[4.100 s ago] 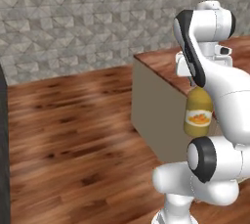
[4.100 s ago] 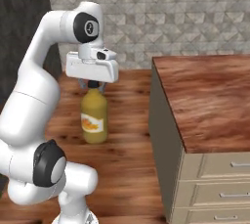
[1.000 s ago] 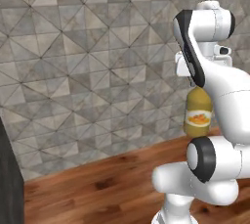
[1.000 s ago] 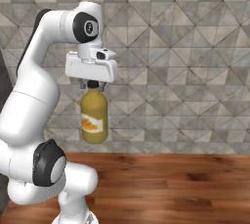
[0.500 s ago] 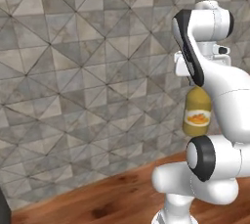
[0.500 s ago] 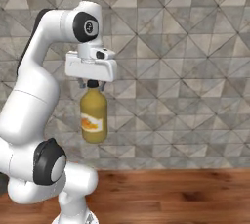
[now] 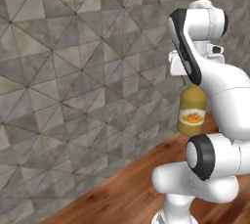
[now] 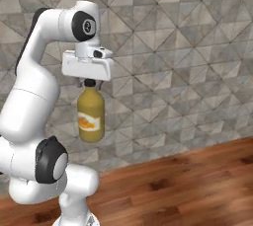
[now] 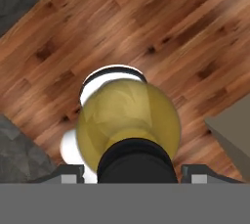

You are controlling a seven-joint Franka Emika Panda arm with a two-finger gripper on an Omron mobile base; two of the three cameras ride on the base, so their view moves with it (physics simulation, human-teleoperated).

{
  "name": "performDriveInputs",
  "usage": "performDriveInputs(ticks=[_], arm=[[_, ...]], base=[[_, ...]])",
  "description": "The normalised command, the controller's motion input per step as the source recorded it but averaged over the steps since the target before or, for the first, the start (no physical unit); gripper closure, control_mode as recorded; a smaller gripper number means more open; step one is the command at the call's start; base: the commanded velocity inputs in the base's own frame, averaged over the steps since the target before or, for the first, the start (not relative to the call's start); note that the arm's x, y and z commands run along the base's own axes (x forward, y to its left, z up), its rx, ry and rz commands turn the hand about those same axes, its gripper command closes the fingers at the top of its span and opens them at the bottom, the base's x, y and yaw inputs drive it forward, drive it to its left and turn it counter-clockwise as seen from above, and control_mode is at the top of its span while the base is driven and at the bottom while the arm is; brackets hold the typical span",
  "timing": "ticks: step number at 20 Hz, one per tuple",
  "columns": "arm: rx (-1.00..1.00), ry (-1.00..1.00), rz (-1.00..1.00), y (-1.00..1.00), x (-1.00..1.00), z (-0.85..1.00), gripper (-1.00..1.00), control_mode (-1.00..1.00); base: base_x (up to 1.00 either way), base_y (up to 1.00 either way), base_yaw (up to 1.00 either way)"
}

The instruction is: There is a wine glass and glass cup on the dining counter. Place the wine bottle next to the wine glass and the juice bottle next to the glass cup.

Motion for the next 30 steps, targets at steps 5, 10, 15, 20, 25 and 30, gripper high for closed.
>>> performDriveInputs(ticks=[5,10,15,20,25,30], arm=[[0.00,0.00,0.00,0.00,0.00,0.00,1.00,1.00],[0.00,0.00,0.00,0.00,0.00,0.00,1.00,1.00],[0.00,0.00,0.00,0.00,0.00,0.00,1.00,1.00],[0.00,0.00,0.00,0.00,0.00,0.00,1.00,1.00],[0.00,0.00,0.00,0.00,0.00,0.00,1.00,1.00],[0.00,0.00,0.00,0.00,0.00,0.00,1.00,1.00]], base=[[0.02,-0.13,-0.81],[0.23,-0.04,-0.68],[0.37,-0.04,-0.55],[0.58,-0.05,-0.34],[0.82,-0.10,-0.09],[0.93,-0.12,0.00]])
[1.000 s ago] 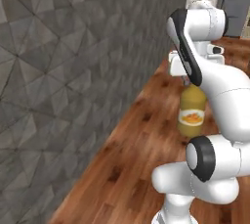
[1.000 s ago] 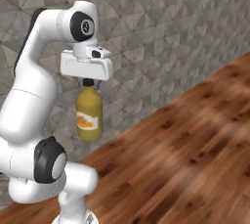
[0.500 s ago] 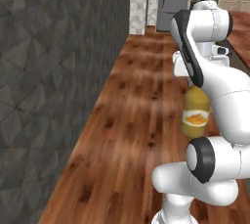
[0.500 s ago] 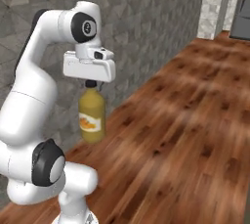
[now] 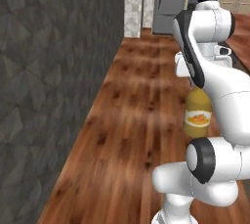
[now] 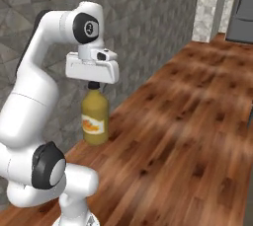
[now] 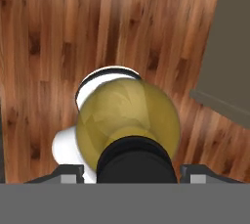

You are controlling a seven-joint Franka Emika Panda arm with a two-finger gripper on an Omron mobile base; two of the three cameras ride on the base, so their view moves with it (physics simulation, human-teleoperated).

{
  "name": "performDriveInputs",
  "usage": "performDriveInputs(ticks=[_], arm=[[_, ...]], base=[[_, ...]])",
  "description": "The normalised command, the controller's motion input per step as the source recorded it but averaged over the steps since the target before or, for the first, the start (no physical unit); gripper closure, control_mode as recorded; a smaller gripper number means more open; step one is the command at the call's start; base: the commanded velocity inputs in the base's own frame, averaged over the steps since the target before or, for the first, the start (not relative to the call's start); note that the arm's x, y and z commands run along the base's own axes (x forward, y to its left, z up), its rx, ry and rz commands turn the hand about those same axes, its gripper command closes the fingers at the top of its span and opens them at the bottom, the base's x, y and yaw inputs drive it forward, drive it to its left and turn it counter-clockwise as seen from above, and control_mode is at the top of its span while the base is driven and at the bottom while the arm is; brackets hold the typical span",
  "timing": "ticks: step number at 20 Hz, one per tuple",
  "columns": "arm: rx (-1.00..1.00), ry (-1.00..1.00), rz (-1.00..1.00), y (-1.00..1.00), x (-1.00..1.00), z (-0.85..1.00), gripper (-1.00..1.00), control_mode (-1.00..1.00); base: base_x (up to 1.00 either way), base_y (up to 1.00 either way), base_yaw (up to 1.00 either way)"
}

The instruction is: There is a wine glass and glass cup on the dining counter. Place the wine bottle next to the wine glass and the juice bottle next to the glass cup.

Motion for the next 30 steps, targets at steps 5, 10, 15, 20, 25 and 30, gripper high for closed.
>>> performDriveInputs(ticks=[5,10,15,20,25,30], arm=[[0.00,0.00,0.00,0.00,0.00,0.00,1.00,1.00],[0.00,0.00,0.00,0.00,0.00,0.00,1.00,1.00],[0.00,0.00,0.00,0.00,0.00,0.00,1.00,1.00],[0.00,0.00,0.00,0.00,0.00,0.00,1.00,1.00],[0.00,0.00,0.00,0.00,0.00,0.00,1.00,1.00],[0.00,0.00,0.00,0.00,0.00,0.00,1.00,1.00]], base=[[0.94,-0.15,0.00],[0.94,-0.19,0.00],[0.93,-0.19,0.00],[0.90,-0.19,0.00],[0.88,-0.19,-0.01],[0.87,-0.18,-0.02]])
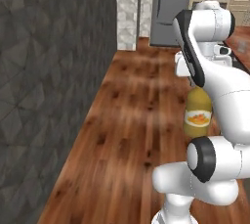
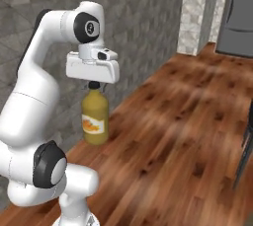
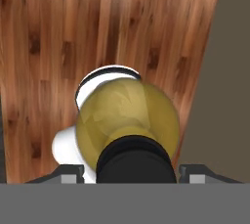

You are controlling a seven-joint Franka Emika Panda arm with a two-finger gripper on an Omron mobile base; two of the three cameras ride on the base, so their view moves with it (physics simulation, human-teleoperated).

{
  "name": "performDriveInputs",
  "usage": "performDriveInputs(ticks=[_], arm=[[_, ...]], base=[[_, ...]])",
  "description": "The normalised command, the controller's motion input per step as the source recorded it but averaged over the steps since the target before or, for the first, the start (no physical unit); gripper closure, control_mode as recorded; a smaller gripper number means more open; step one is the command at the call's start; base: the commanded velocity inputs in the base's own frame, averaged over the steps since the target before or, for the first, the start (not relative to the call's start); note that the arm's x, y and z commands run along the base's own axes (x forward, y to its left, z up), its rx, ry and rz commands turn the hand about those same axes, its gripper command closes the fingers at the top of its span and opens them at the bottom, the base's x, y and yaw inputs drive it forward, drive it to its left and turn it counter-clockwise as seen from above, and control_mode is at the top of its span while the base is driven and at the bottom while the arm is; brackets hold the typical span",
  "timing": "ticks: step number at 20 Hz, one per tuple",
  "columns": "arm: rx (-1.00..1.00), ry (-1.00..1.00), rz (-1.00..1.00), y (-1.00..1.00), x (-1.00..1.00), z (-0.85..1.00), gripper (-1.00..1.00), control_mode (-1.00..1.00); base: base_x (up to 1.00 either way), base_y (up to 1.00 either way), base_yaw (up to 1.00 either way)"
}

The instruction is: There is a wine glass and glass cup on the dining counter. Place the wine bottle next to the wine glass and the juice bottle next to the glass cup.

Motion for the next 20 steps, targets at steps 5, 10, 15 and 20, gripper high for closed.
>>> performDriveInputs(ticks=[5,10,15,20], arm=[[0.00,0.00,0.00,0.00,0.00,0.00,1.00,1.00],[0.00,0.00,0.00,0.00,0.00,0.00,1.00,1.00],[0.00,0.00,0.00,0.00,0.00,0.00,1.00,1.00],[0.00,0.00,0.00,0.00,0.00,0.00,1.00,1.00]], base=[[0.88,-0.17,-0.02],[0.87,-0.19,-0.02],[0.86,-0.20,-0.03],[0.85,-0.20,-0.03]])
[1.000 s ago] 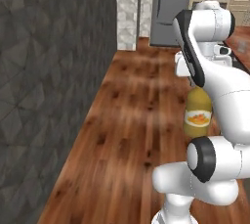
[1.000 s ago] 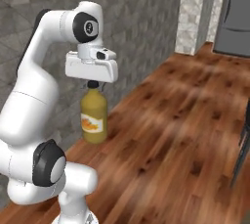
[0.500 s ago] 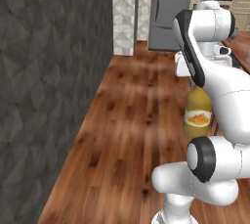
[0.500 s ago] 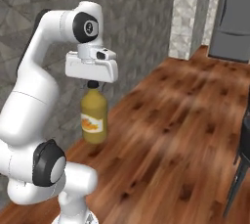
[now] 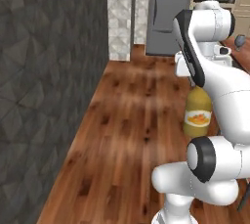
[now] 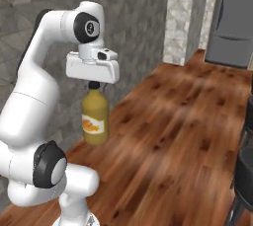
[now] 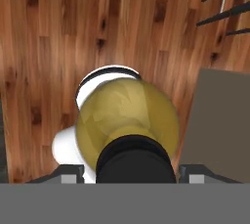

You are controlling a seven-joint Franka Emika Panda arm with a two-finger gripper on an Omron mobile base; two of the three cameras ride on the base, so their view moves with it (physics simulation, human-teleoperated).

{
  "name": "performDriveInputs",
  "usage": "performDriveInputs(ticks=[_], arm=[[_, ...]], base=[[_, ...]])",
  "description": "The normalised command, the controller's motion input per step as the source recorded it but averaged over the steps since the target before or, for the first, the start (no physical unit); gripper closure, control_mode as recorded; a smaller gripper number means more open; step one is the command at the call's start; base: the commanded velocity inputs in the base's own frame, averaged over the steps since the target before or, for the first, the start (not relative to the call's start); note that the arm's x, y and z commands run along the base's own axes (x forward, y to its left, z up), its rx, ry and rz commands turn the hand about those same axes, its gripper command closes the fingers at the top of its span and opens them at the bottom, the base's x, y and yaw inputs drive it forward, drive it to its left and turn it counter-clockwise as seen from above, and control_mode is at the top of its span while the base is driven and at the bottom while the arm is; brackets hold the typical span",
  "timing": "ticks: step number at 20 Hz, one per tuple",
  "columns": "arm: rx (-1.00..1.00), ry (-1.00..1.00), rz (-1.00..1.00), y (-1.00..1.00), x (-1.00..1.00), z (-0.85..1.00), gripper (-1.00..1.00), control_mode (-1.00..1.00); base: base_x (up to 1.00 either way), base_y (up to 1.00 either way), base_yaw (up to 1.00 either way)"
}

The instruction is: There is a wine glass and glass cup on the dining counter. Place the wine bottle next to the wine glass and the juice bottle next to the glass cup.

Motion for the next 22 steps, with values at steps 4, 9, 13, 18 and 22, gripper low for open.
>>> performDriveInputs(ticks=[4,9,13,18,22], arm=[[0.00,0.00,0.00,0.00,0.00,0.00,1.00,1.00],[0.00,0.00,0.00,0.00,0.00,0.00,1.00,1.00],[0.00,0.00,0.00,0.00,0.00,0.00,1.00,1.00],[0.00,0.00,0.00,0.00,0.00,0.00,1.00,1.00],[0.00,0.00,0.00,0.00,0.00,0.00,1.00,1.00]], base=[[0.84,-0.21,-0.04],[0.83,-0.21,-0.05],[0.82,-0.21,-0.05],[0.68,-0.18,-0.20],[0.42,-0.03,-0.50]])
